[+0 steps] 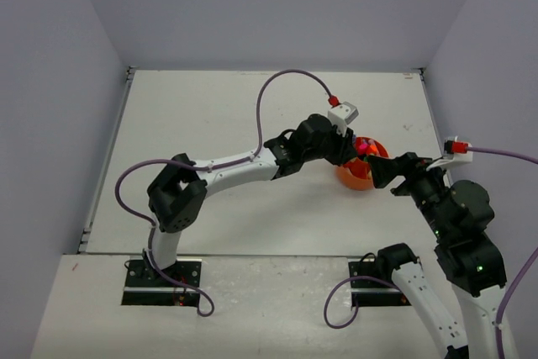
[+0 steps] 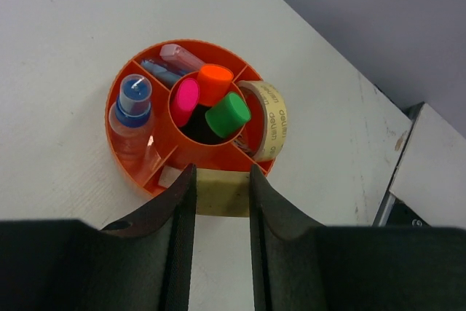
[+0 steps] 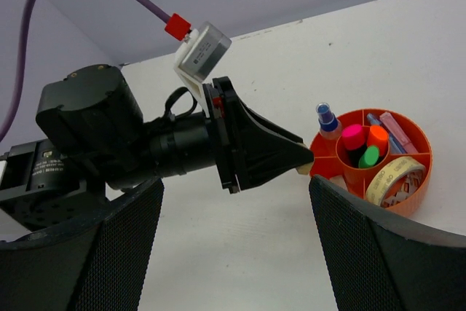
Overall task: Sort the stationery into containers
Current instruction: Place the stationery in the storage box.
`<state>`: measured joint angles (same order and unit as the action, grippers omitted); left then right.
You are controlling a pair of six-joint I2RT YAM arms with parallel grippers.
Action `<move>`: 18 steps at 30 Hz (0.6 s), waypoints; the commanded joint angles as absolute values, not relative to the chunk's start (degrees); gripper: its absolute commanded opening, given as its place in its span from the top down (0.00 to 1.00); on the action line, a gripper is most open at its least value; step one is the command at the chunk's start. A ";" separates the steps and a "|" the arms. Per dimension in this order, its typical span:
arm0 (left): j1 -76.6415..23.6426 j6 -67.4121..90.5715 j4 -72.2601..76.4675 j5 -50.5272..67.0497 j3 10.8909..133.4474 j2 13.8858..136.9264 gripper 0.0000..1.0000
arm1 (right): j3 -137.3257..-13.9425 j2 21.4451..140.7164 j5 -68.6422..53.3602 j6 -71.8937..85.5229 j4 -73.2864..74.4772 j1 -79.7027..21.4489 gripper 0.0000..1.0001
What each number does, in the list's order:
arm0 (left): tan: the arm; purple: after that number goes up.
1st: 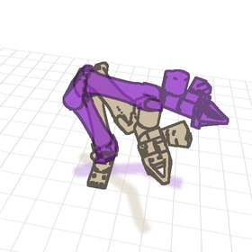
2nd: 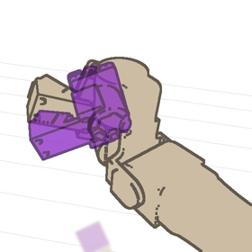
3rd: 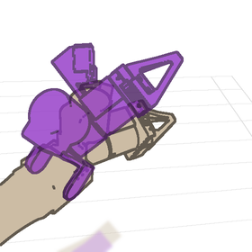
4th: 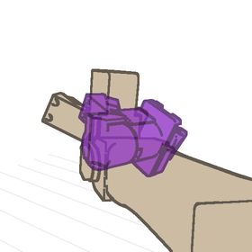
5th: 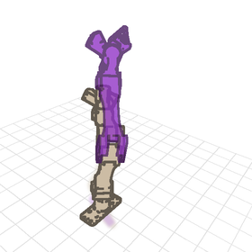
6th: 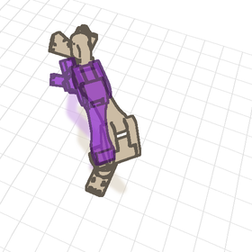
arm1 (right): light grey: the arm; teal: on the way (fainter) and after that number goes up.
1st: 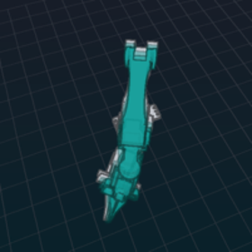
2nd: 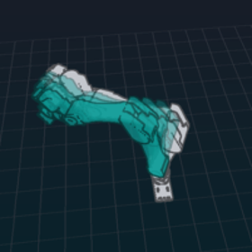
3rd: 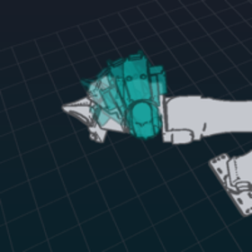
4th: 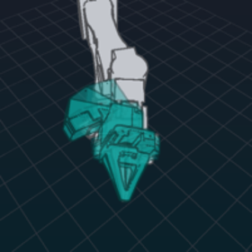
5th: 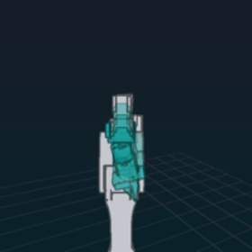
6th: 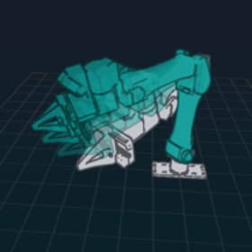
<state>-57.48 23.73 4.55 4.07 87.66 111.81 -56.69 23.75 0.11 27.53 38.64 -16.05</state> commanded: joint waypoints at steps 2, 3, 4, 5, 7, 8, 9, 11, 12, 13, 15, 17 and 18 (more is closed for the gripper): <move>-58.27 25.14 11.41 5.22 89.74 113.90 0.92 | -58.80 22.94 1.23 26.90 38.85 -15.91 0.16; -58.27 25.13 11.53 5.59 89.72 114.00 0.92 | -58.80 22.94 1.19 26.91 38.85 -15.92 0.16; -58.27 25.04 12.37 6.00 89.53 114.73 0.92 | -58.80 22.95 0.87 26.98 38.84 -15.98 0.16; -58.27 24.96 13.06 6.29 89.27 115.13 0.92 | -58.80 23.03 0.77 26.98 38.77 -15.92 0.16; -58.27 24.96 14.55 7.21 89.10 116.28 0.91 | -58.80 23.03 0.68 26.98 38.78 -15.93 0.16; -58.27 24.96 14.83 7.54 89.17 116.77 0.90 | -58.80 23.03 0.76 26.93 38.81 -15.91 0.16; -58.27 24.96 15.05 7.68 89.17 117.05 0.89 | -58.76 22.99 0.79 26.86 38.85 -15.91 0.16; -58.27 24.80 15.05 7.66 89.04 117.63 0.86 | -58.63 22.94 0.95 26.73 38.85 -15.91 0.16; -58.27 24.70 14.95 7.53 89.01 117.91 0.84 | -58.54 22.91 0.97 26.72 38.85 -15.94 0.16; -58.27 24.60 14.85 7.40 88.97 118.17 0.83 | -58.44 22.88 0.97 26.72 38.85 -15.97 0.16; -58.27 24.49 14.68 7.09 88.95 118.72 0.79 | -58.27 22.76 0.95 26.81 38.85 -15.98 0.16; -58.27 24.27 14.68 6.71 88.95 119.25 0.76 | -58.27 22.84 0.88 26.81 38.85 -15.91 0.16; -58.27 24.26 14.60 6.45 88.95 119.50 0.75 | -58.27 22.93 0.72 26.81 38.85 -15.91 0.16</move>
